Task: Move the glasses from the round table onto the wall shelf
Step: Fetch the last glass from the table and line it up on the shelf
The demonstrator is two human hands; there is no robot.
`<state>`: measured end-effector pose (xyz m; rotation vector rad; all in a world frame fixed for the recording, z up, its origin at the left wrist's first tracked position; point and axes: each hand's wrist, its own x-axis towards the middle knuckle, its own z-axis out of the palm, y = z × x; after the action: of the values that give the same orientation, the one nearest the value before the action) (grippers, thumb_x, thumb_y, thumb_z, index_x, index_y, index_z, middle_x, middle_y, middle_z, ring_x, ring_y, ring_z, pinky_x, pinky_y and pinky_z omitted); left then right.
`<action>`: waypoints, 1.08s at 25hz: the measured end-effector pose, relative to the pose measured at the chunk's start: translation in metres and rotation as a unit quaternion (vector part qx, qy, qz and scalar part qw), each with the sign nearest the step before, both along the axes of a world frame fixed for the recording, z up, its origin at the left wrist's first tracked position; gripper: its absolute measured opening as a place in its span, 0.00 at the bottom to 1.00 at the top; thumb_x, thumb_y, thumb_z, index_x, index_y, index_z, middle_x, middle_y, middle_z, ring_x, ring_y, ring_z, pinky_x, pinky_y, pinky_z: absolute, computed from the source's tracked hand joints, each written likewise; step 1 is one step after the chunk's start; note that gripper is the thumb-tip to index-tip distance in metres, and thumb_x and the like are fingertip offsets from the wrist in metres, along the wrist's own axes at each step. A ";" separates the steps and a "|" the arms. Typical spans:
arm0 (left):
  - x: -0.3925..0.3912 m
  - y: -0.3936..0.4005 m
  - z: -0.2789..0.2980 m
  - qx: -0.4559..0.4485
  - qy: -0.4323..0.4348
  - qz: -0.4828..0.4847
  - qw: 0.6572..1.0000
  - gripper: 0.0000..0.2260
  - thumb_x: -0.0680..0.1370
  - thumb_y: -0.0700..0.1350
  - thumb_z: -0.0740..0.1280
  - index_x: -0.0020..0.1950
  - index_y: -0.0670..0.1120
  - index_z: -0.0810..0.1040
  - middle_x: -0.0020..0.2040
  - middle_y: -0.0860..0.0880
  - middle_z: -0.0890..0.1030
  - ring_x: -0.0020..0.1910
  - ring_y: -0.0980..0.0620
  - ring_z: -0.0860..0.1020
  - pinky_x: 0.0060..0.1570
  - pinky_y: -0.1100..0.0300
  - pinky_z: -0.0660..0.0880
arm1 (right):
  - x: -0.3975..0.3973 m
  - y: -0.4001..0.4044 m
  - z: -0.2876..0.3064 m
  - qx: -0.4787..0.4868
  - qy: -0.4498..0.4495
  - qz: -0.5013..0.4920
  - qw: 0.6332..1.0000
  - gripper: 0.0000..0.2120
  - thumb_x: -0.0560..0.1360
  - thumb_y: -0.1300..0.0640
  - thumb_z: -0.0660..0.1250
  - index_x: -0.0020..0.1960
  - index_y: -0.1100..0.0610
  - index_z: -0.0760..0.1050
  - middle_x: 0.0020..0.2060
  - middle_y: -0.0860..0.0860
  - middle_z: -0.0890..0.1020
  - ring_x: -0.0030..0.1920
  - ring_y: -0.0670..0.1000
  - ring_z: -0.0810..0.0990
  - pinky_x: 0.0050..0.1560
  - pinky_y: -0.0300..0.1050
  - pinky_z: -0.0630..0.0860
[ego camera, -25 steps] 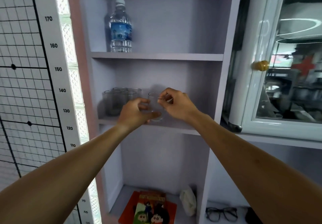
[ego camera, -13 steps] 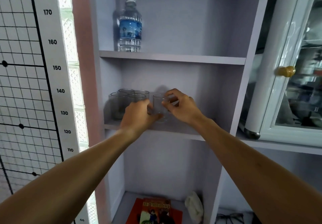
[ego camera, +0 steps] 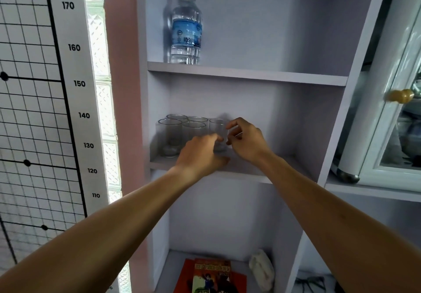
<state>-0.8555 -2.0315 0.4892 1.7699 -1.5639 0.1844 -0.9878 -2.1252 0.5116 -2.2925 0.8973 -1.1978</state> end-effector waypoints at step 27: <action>0.002 0.022 -0.001 -0.139 -0.046 -0.075 0.986 0.10 0.72 0.58 0.71 0.38 0.56 0.75 0.34 0.58 0.81 0.34 0.58 0.79 0.31 0.65 0.73 | -0.036 0.041 0.015 -0.073 -0.001 0.019 0.997 0.04 0.77 0.55 0.66 0.44 0.50 0.75 0.40 0.50 0.81 0.40 0.51 0.79 0.43 0.46 0.77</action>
<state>-0.8537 -2.0097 0.4881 1.4413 -1.6406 0.3951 -1.0235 -2.0838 0.5264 -2.4102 0.7855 -1.2891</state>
